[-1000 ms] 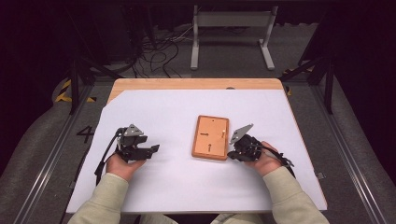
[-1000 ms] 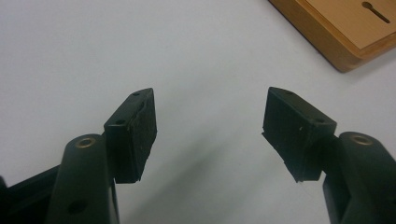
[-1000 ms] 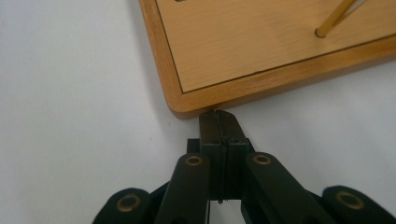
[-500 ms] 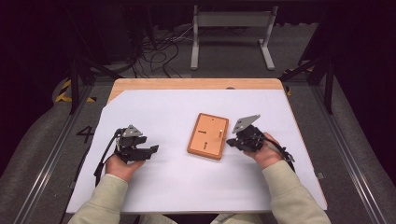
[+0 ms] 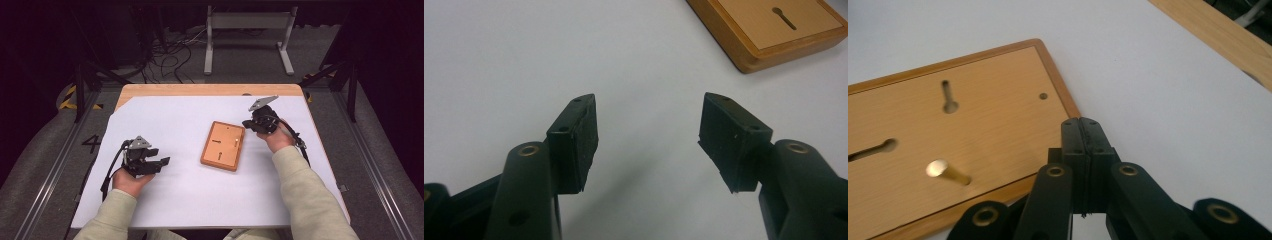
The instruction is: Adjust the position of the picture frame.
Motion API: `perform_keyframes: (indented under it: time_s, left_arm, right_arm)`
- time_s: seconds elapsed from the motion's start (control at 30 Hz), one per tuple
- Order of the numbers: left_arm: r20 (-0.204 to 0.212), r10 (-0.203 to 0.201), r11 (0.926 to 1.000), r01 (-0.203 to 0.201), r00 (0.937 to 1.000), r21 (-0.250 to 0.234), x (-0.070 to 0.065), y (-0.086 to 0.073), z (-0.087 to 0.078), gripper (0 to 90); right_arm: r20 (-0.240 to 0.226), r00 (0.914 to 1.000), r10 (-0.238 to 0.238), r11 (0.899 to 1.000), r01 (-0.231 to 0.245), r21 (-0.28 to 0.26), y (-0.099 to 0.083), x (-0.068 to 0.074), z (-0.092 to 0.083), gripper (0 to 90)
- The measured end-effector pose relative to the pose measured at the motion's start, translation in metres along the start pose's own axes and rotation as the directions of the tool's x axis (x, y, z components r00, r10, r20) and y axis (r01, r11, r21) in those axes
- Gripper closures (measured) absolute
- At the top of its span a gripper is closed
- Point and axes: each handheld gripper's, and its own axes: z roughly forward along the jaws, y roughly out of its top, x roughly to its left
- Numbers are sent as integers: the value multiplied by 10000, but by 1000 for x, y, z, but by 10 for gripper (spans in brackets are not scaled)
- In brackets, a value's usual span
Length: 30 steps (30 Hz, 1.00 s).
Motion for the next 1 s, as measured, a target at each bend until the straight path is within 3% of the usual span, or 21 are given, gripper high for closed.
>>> perform_keyframes:
  time_s: [0.1, 0.43, 0.6, 0.63, 0.87, 1.0]
  left_arm:
    - [-34, -191, 9998, 191, 9998, -14, 0, -4, -3, 407]
    - [-212, -376, 9993, 376, 9991, 12, 4, -13, -9, 408]
    - [-233, -399, 9992, 400, 9989, 35, 5, -14, -9, 404]
    - [-233, -348, 9994, 349, 9991, 56, 5, -14, -9, 396]
    - [-213, -358, 9993, 360, 9991, 82, 5, -12, -6, 387]
    - [-159, -450, 9989, 452, 9989, 159, 4, -12, -4, 385]
  right_arm:
    - [11, 9999, -158, 9999, 158, 6, 0, -8, 15, 900]
    - [-217, 9984, 531, 9971, -518, 562, 1, -33, 46, 900]
    - [-659, 9970, 398, 9972, -354, 655, -2, -36, 54, 900]
    - [-817, 9965, 163, 9967, -97, 805, -4, -33, 56, 900]
    - [-792, 9966, -245, 9941, 327, 1038, -7, -33, 50, 900]
    - [-1524, 9860, -679, 9900, 855, 1121, -14, -30, 41, 900]
